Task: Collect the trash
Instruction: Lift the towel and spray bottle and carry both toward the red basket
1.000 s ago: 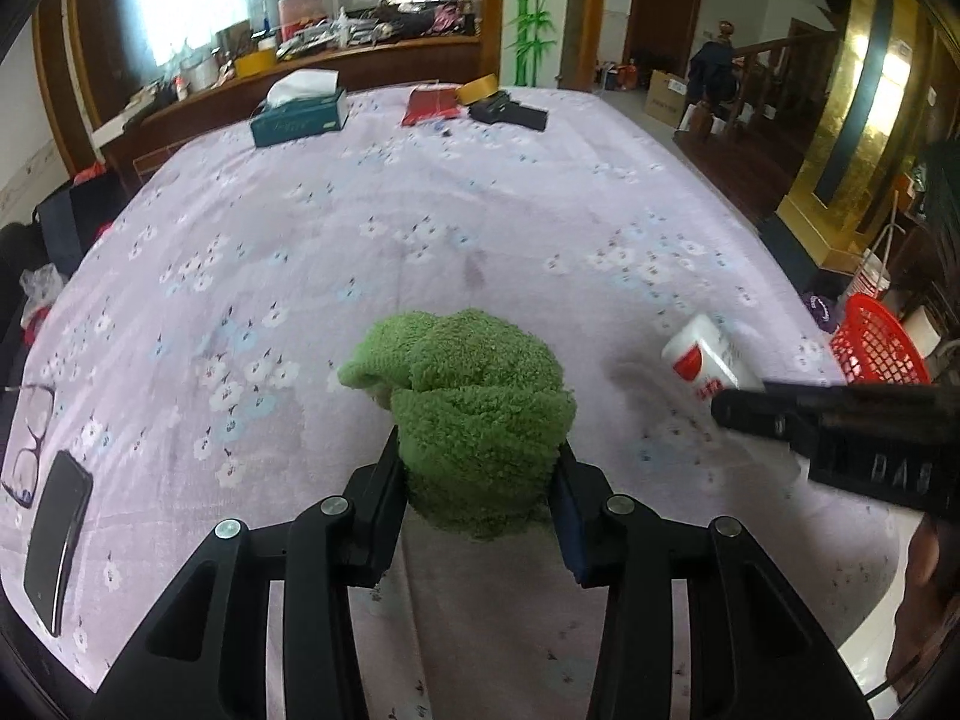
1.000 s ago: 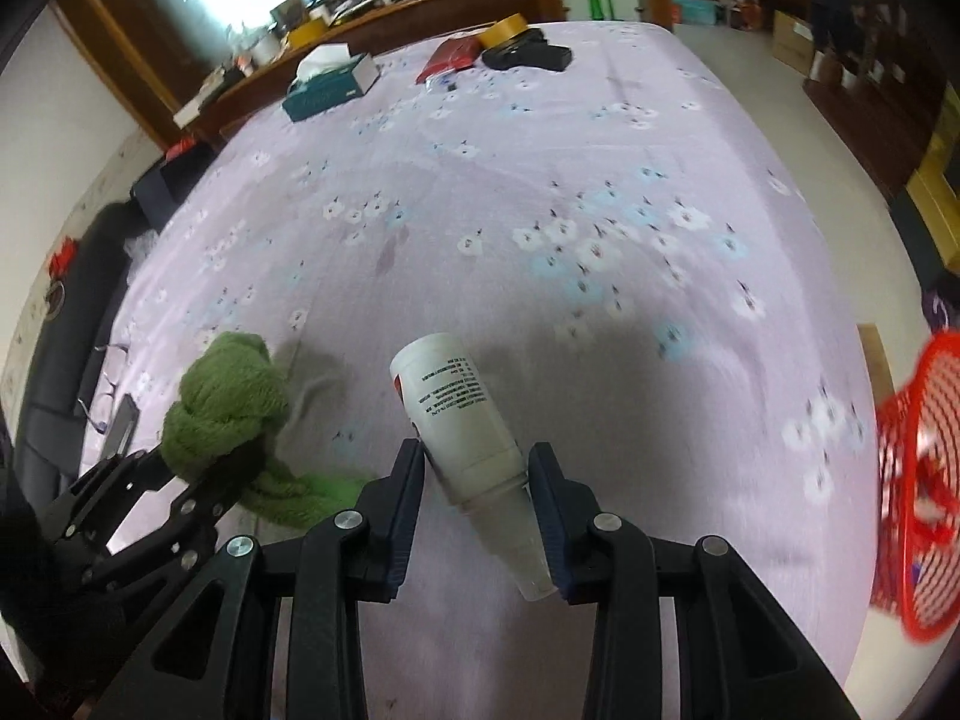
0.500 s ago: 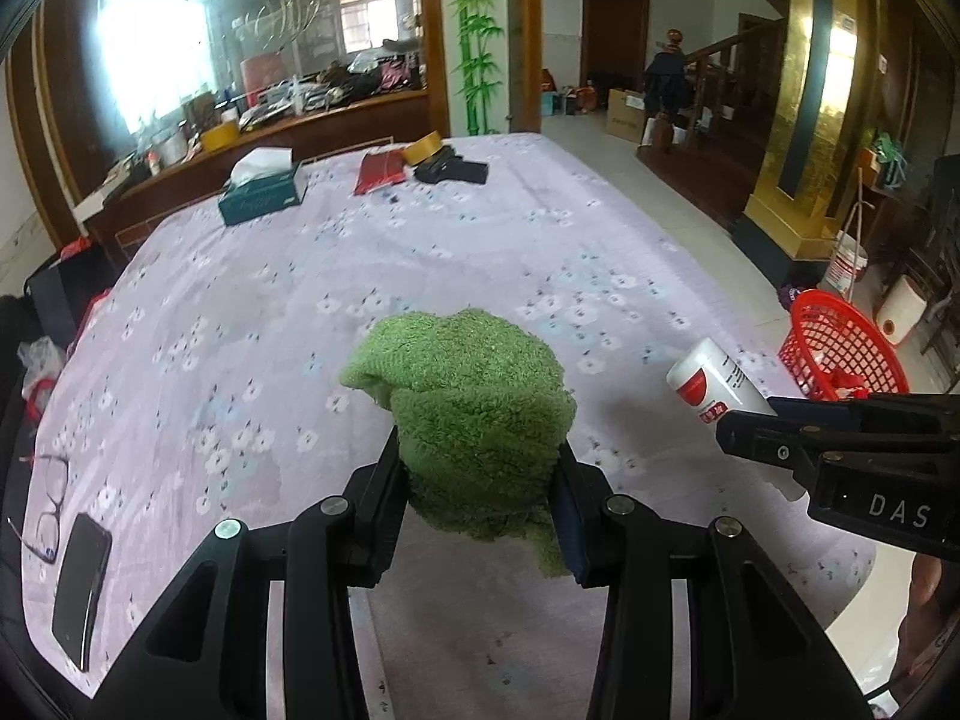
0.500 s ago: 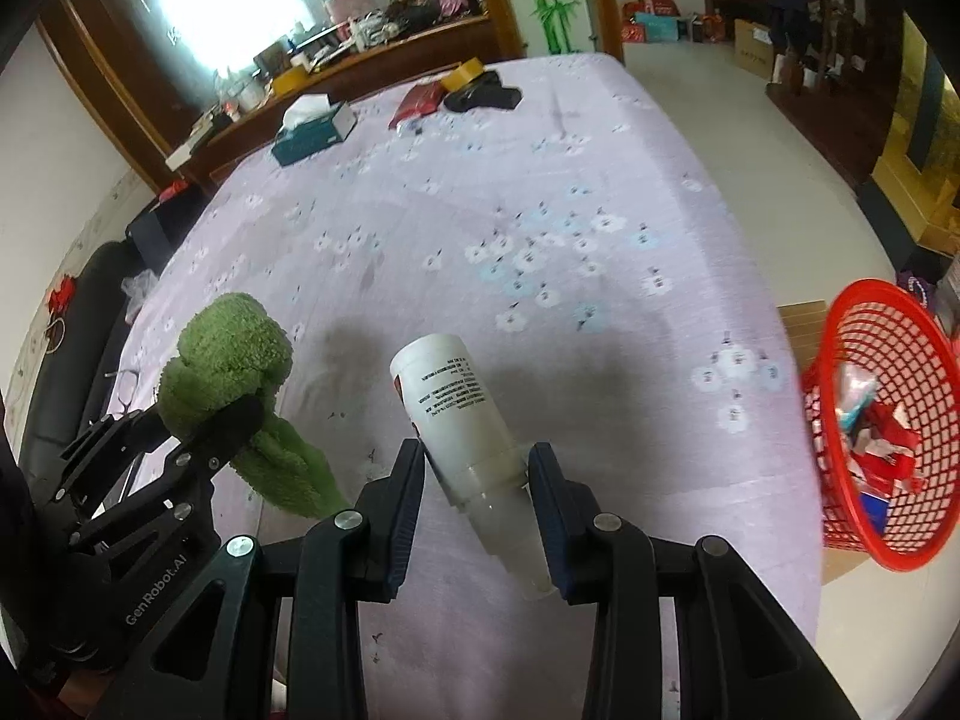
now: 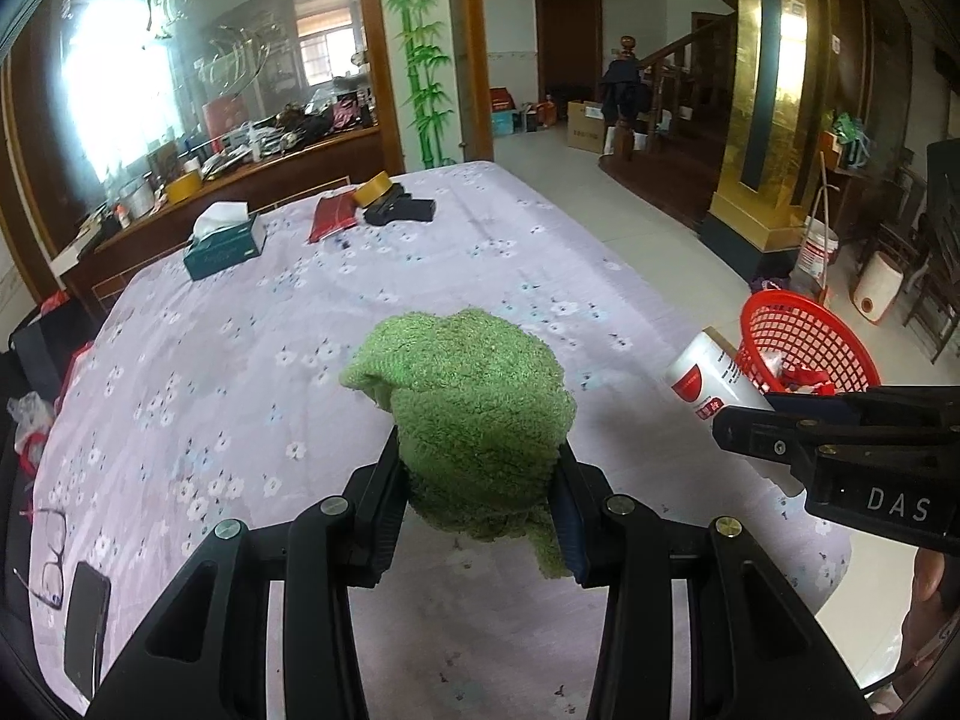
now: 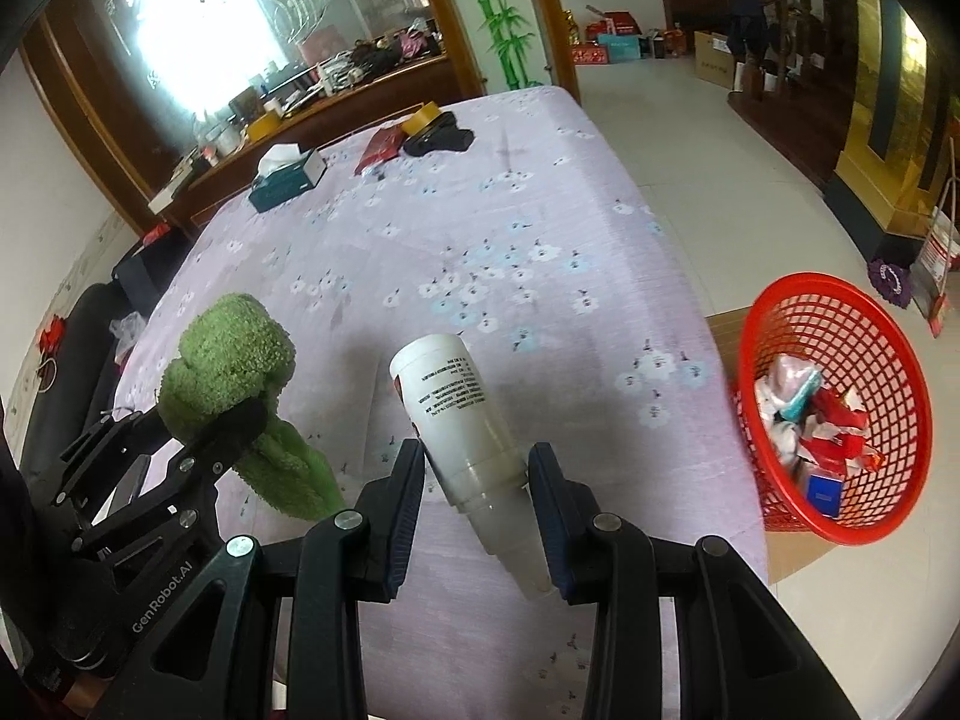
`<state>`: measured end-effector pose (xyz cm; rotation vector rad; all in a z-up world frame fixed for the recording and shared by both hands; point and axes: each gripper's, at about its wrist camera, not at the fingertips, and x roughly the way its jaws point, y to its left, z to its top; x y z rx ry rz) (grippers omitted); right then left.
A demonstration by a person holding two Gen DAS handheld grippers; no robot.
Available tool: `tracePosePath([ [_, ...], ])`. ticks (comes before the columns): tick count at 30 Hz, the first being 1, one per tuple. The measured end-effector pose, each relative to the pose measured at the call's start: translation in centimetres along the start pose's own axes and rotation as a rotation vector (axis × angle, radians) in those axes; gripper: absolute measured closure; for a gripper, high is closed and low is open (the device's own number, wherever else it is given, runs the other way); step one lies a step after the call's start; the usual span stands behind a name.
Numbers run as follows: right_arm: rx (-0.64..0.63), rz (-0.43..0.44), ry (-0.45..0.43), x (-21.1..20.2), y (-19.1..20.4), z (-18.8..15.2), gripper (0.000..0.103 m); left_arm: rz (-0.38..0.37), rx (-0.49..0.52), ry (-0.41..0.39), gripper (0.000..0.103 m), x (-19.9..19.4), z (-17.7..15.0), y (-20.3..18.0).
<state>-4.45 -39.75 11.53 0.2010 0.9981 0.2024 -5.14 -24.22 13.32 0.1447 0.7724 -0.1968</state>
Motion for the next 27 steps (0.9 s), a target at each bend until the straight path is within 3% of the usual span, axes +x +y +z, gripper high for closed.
tracePosePath([
  [27,0.097,-0.058,-0.06,-3.7,-5.3,-0.5,0.064,-0.071,0.089,-0.026,0.062,0.8,2.6,-5.3],
])
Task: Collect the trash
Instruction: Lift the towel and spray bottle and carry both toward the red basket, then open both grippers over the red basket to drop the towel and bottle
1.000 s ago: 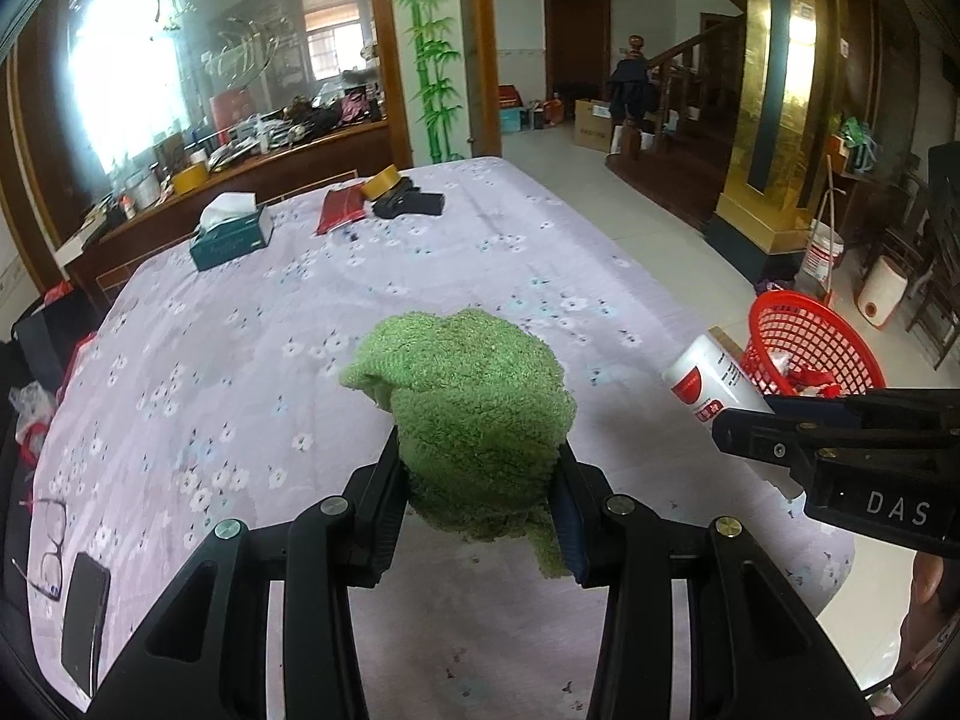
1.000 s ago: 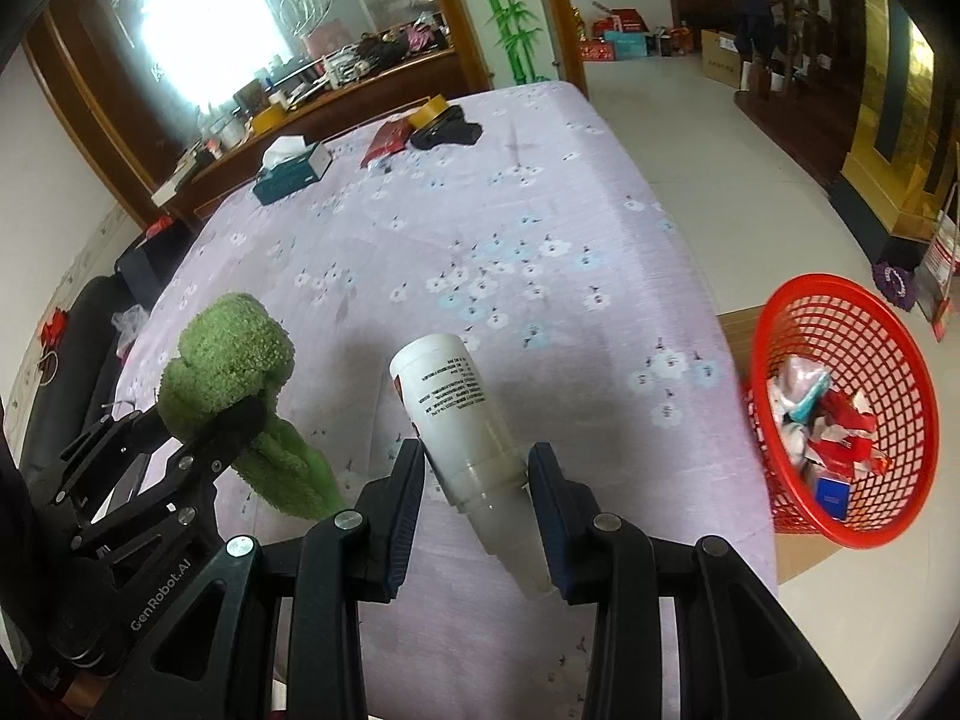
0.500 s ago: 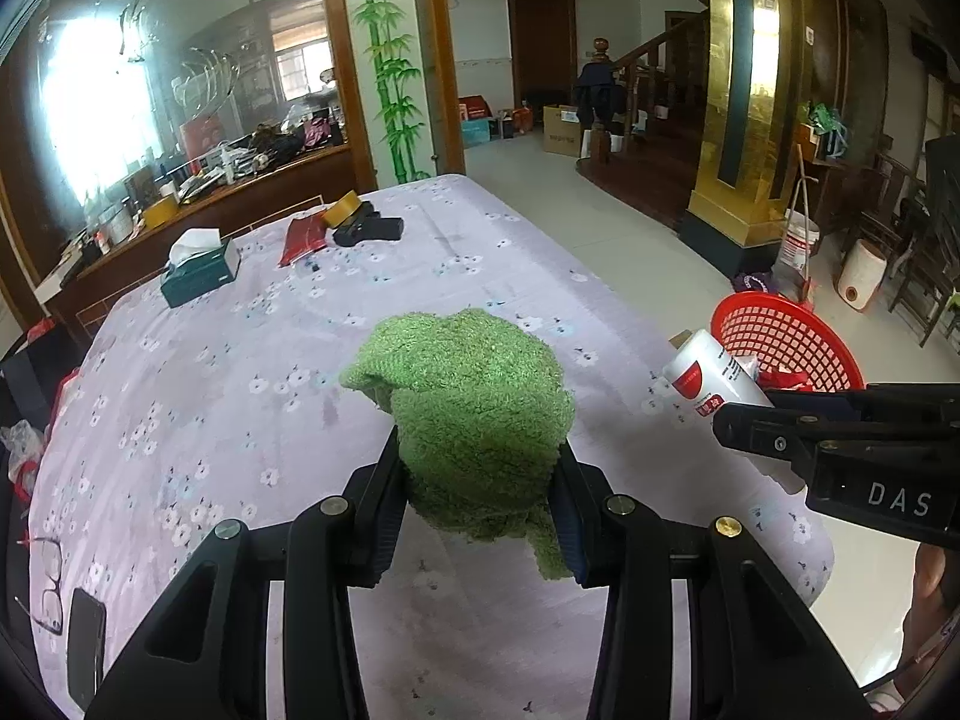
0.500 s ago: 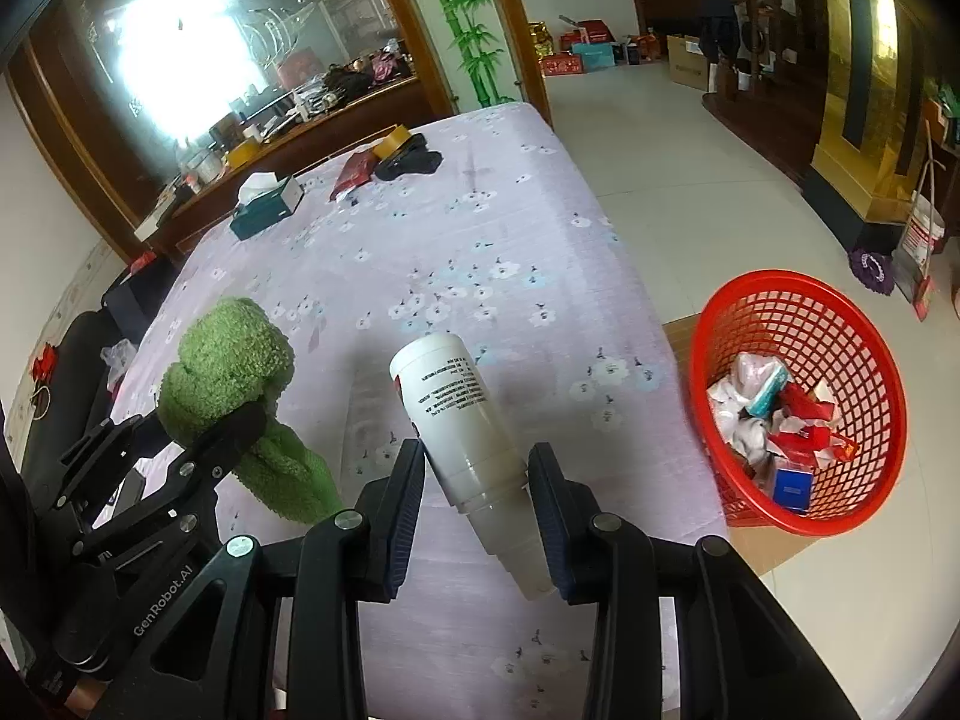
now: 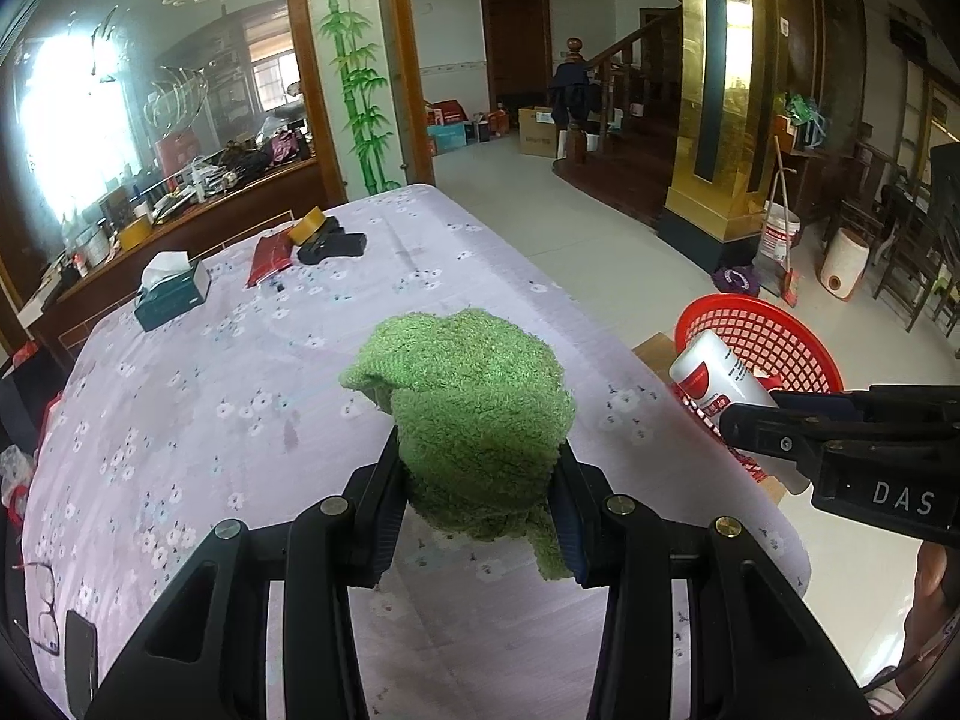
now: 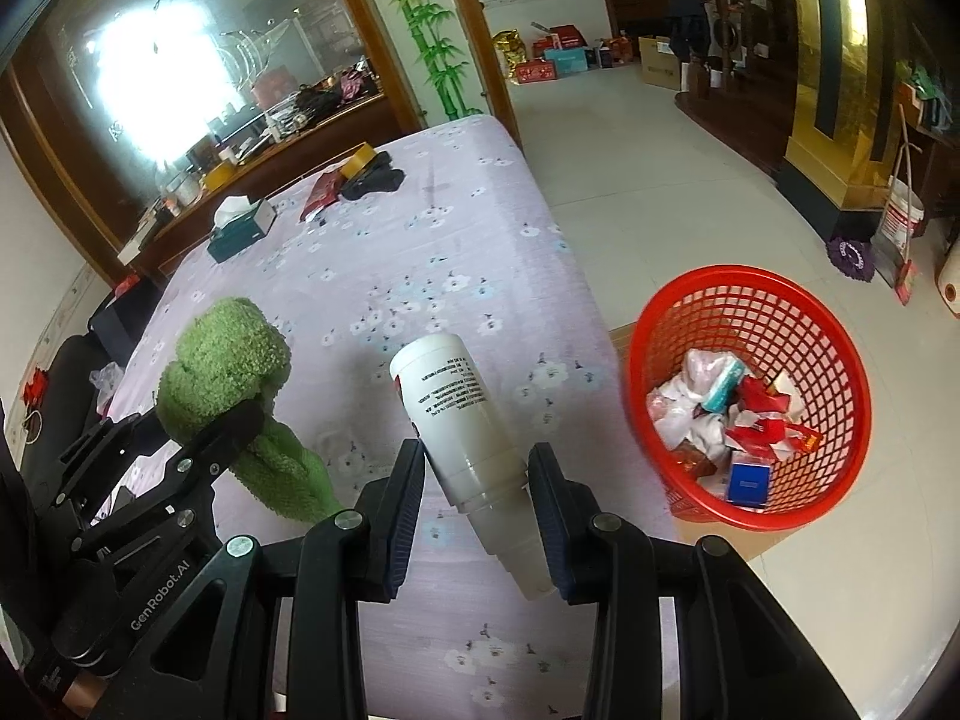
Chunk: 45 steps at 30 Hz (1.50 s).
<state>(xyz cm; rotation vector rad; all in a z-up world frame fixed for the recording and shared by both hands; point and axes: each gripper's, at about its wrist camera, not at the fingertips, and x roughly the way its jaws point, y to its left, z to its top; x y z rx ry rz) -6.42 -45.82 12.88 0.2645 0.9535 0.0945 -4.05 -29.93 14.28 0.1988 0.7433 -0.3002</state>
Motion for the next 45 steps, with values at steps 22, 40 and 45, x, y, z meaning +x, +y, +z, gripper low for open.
tracePosePath([
  [22,0.232,-0.098,-0.099,-4.9,-11.4,2.0,0.064,-0.209,0.099,-0.016,0.062,0.8,6.5,-7.6],
  [40,0.357,-0.124,-0.101,-4.8,-19.4,5.0,0.063,-0.373,0.17,0.121,0.058,8.4,8.9,-17.4],
  [45,0.367,-0.123,-0.08,-3.4,-20.4,5.8,0.051,-0.362,0.181,0.116,0.041,8.7,9.1,-17.6],
])
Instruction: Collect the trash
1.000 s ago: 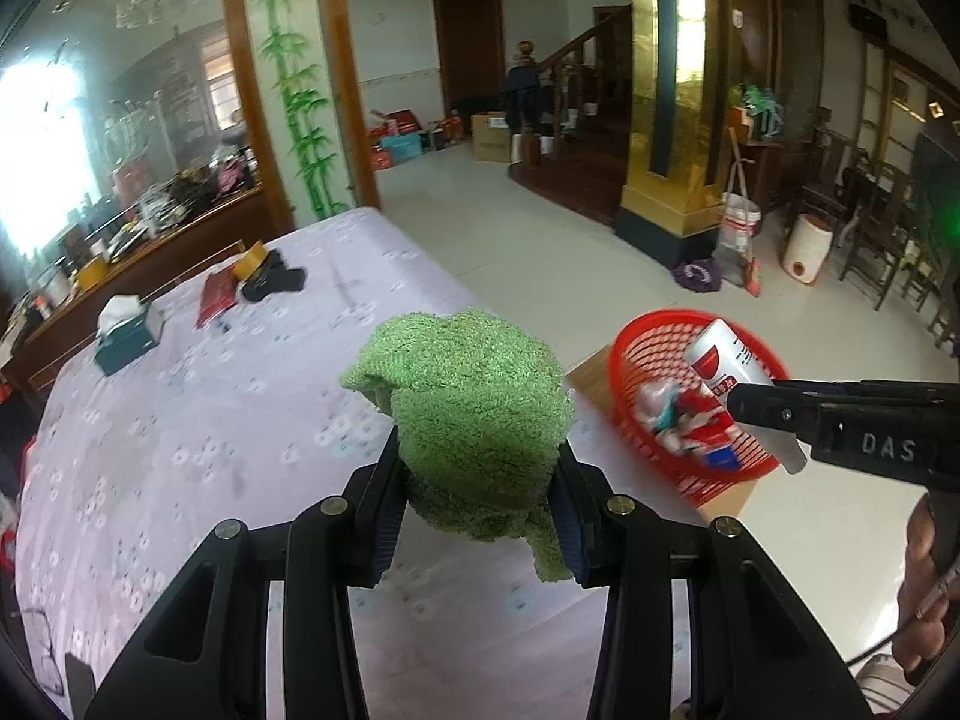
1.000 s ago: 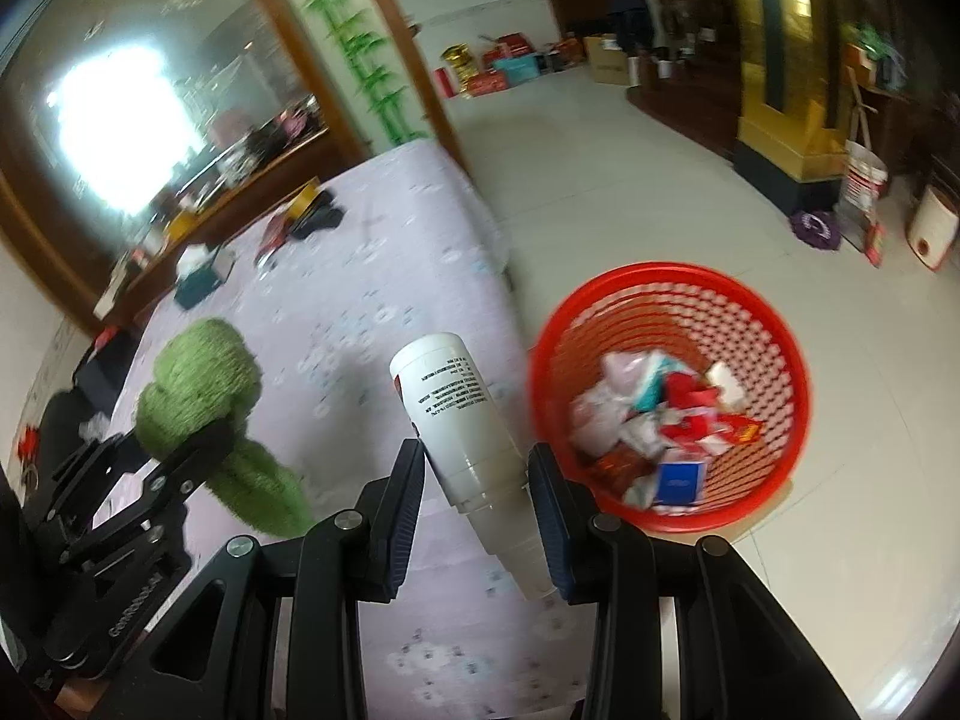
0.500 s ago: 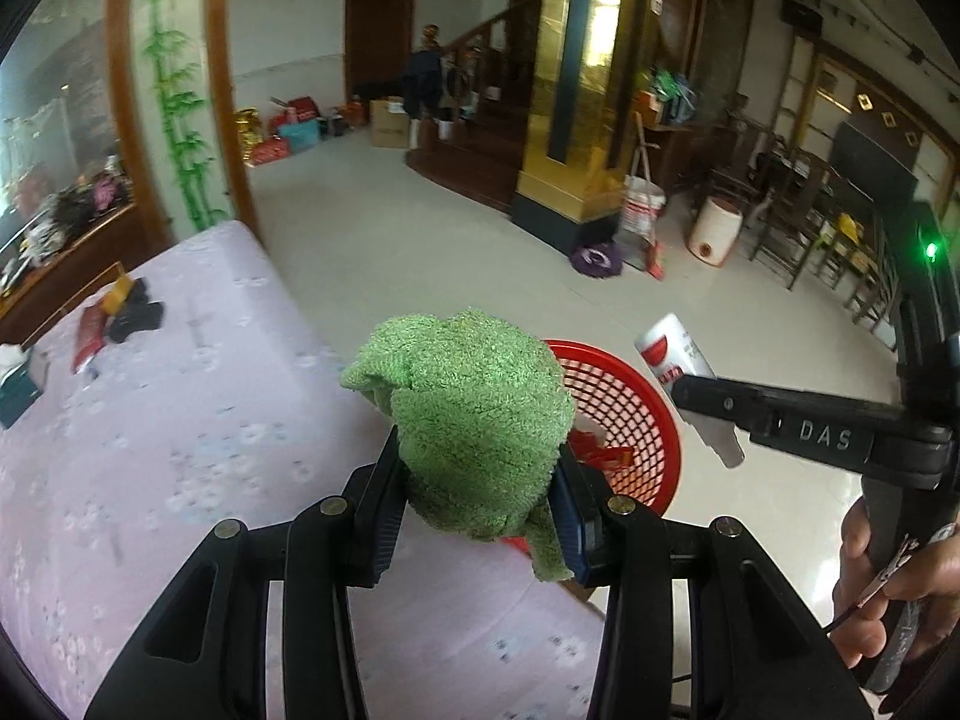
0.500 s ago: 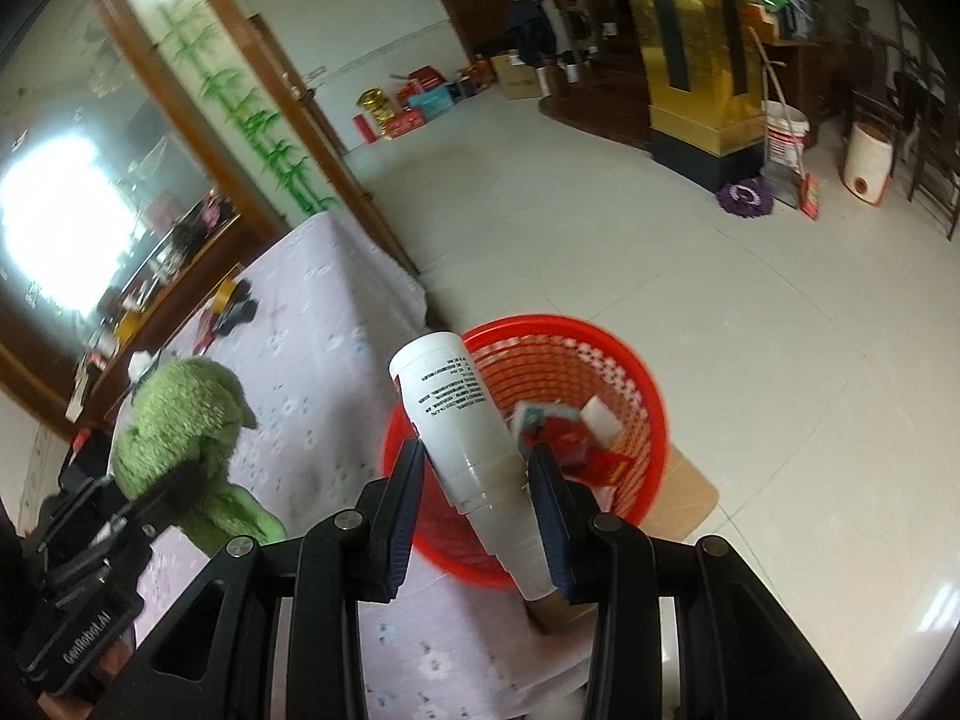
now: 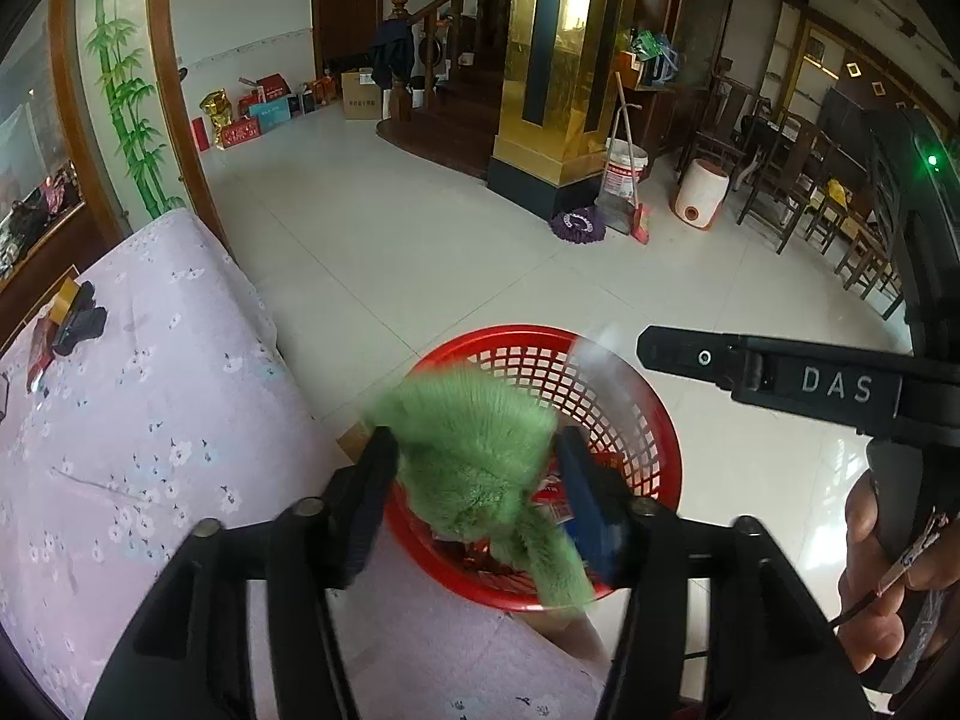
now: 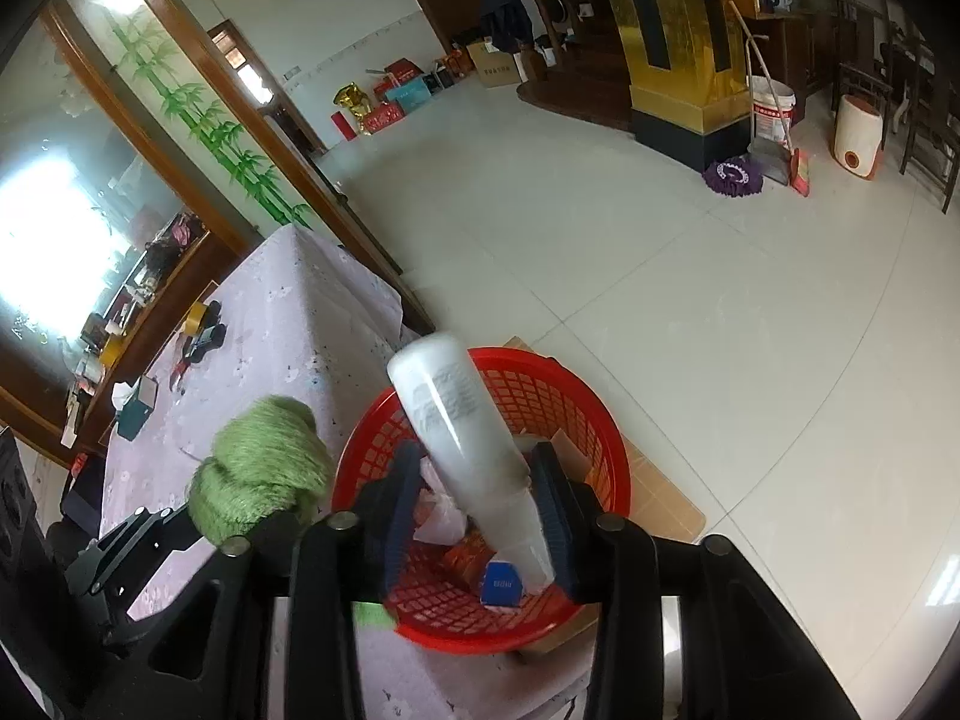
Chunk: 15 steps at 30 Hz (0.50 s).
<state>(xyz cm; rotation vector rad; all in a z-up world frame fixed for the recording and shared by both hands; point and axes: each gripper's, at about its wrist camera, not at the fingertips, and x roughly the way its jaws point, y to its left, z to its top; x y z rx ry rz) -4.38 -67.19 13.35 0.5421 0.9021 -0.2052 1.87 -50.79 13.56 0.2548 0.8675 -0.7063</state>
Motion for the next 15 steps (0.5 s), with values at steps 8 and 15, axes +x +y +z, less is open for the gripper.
tracePosePath([
  [8,-0.081,-0.095,-0.057,-1.4,1.3,-0.2,0.037,0.082,-0.003,-0.069,0.024,-2.7,-1.0,1.1],
  [15,-0.239,-0.261,-0.163,-5.0,4.9,-3.6,0.018,0.167,0.008,-0.125,0.016,-6.8,-4.1,2.5],
])
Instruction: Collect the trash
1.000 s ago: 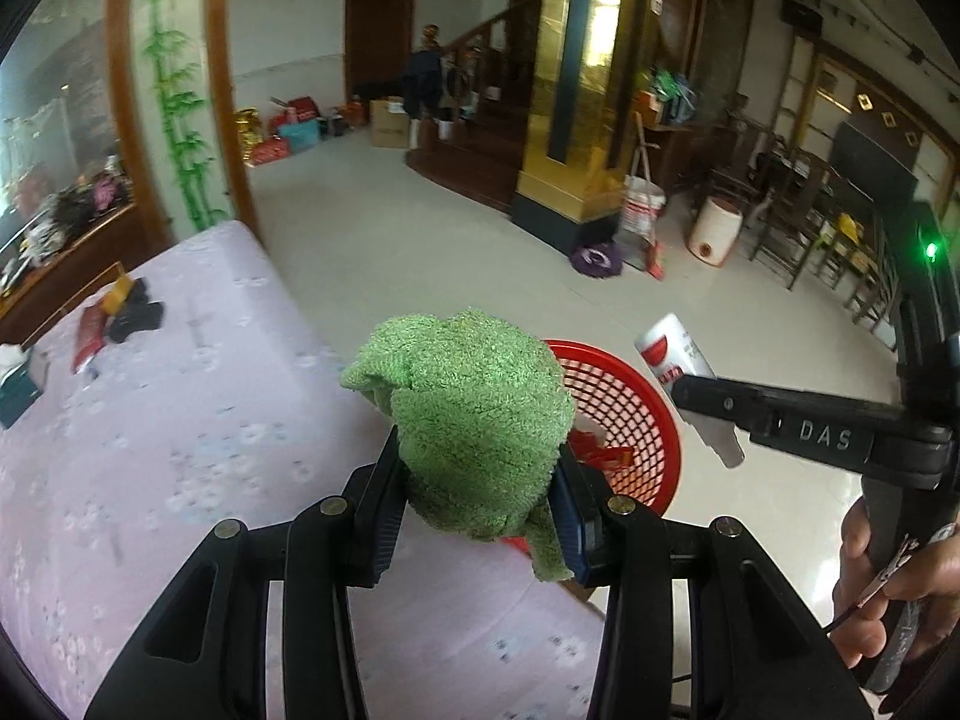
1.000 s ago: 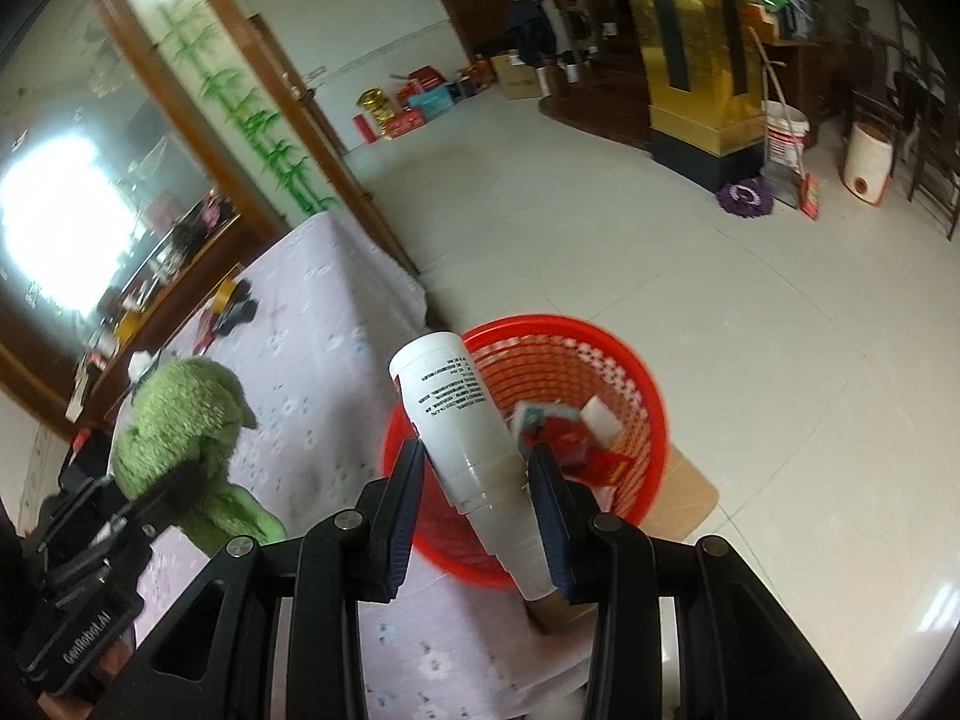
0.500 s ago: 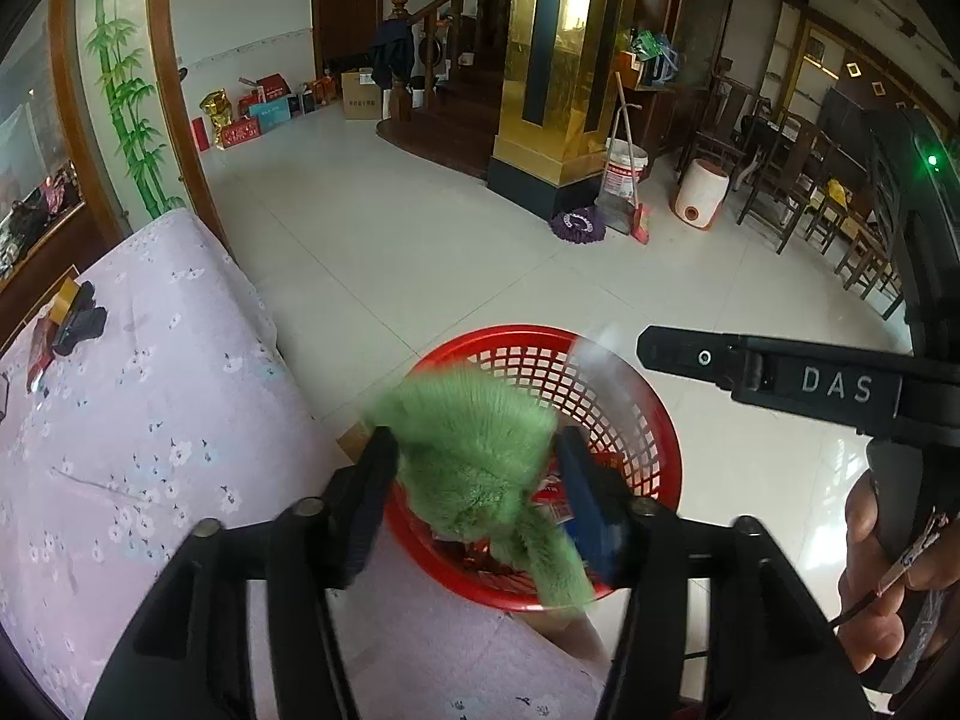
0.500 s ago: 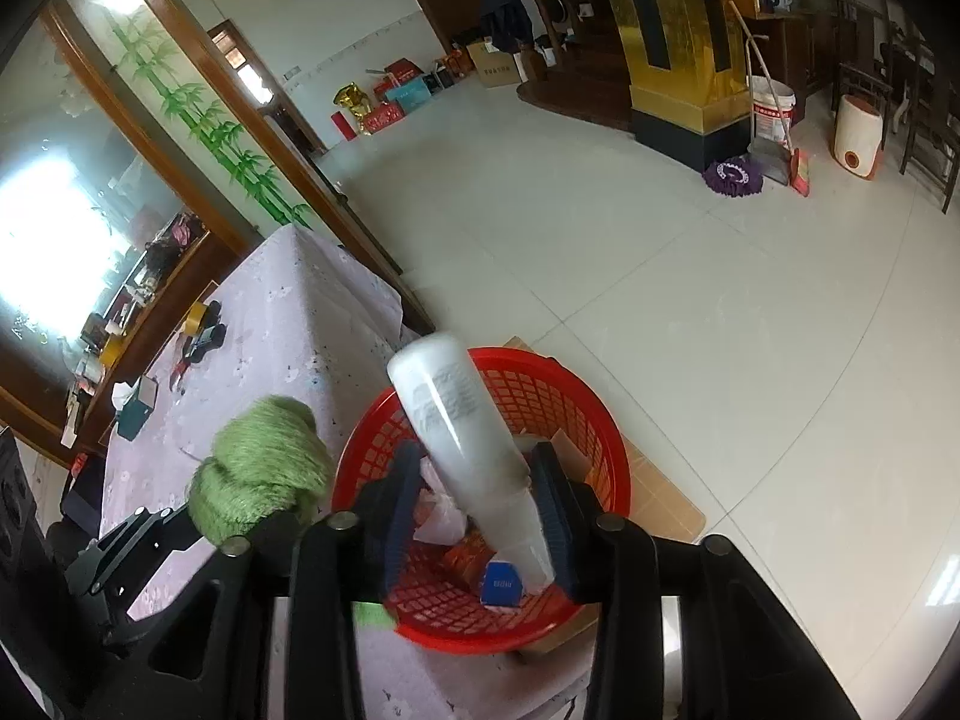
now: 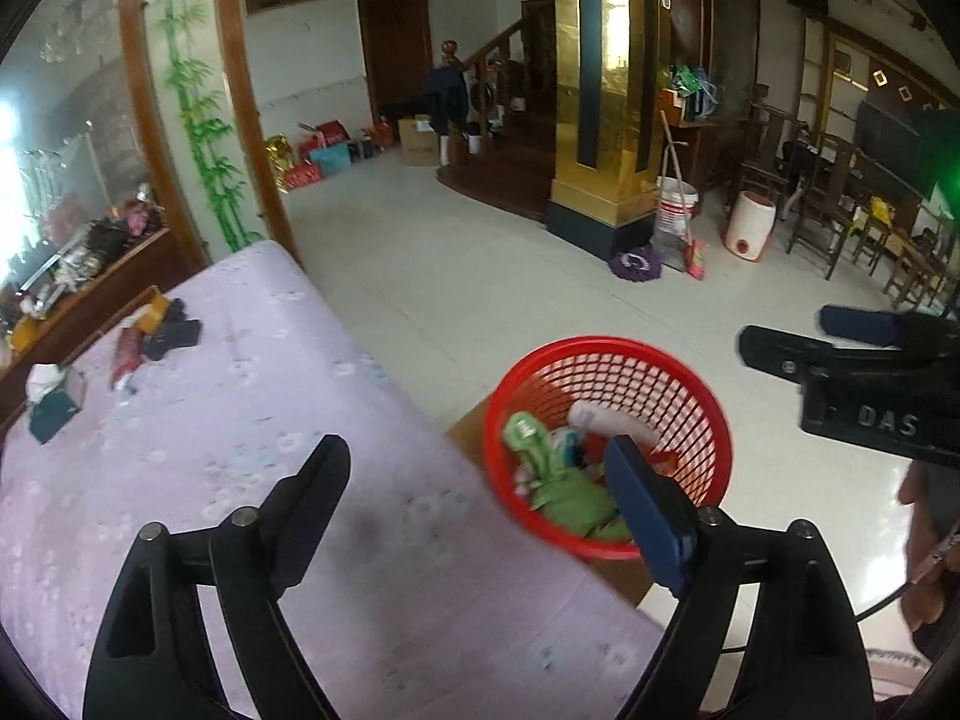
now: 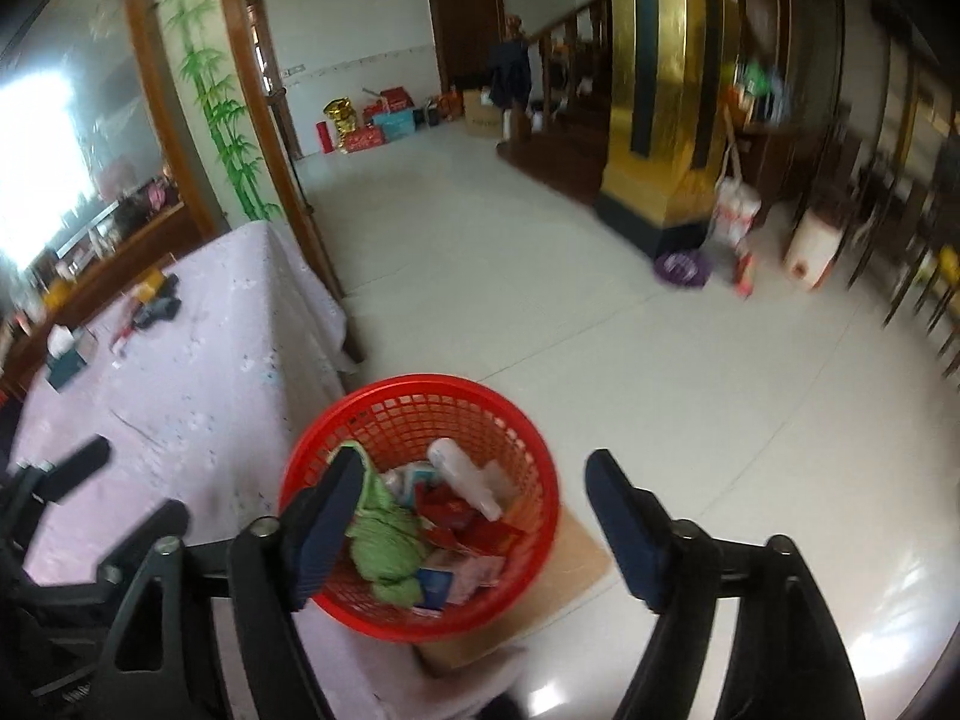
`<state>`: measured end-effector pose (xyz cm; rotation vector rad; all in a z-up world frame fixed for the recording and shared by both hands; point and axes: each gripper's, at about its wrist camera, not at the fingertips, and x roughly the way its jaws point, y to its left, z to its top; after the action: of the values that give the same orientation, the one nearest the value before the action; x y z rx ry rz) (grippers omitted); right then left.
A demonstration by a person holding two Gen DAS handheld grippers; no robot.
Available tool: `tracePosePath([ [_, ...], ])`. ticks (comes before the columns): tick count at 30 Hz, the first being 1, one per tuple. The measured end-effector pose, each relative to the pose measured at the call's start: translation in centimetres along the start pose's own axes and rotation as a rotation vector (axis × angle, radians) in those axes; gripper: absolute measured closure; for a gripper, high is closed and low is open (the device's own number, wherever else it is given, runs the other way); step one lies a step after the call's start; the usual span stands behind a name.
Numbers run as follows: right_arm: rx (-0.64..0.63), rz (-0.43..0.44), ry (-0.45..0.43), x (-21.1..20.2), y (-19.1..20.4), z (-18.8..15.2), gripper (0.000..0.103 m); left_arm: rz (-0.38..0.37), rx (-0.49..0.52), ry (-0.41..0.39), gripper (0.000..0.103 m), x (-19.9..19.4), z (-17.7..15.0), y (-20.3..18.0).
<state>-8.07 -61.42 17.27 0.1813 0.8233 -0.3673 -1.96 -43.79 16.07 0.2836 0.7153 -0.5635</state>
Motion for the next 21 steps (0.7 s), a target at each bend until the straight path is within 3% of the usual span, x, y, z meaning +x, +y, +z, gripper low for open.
tracePosePath([
  [4,-0.04,-0.07,-0.025,-2.4,1.5,-1.8,0.011,0.013,0.021,-0.027,0.012,-2.4,-1.6,0.6],
  [13,-0.049,-0.132,-0.034,-6.9,3.8,-6.1,0.01,-0.011,0.046,-0.068,0.005,-6.6,-4.2,1.8],
  [21,-0.033,-0.174,-0.041,-8.9,5.2,-8.2,0.009,-0.04,0.061,-0.033,0.005,-7.3,-5.9,2.5],
])
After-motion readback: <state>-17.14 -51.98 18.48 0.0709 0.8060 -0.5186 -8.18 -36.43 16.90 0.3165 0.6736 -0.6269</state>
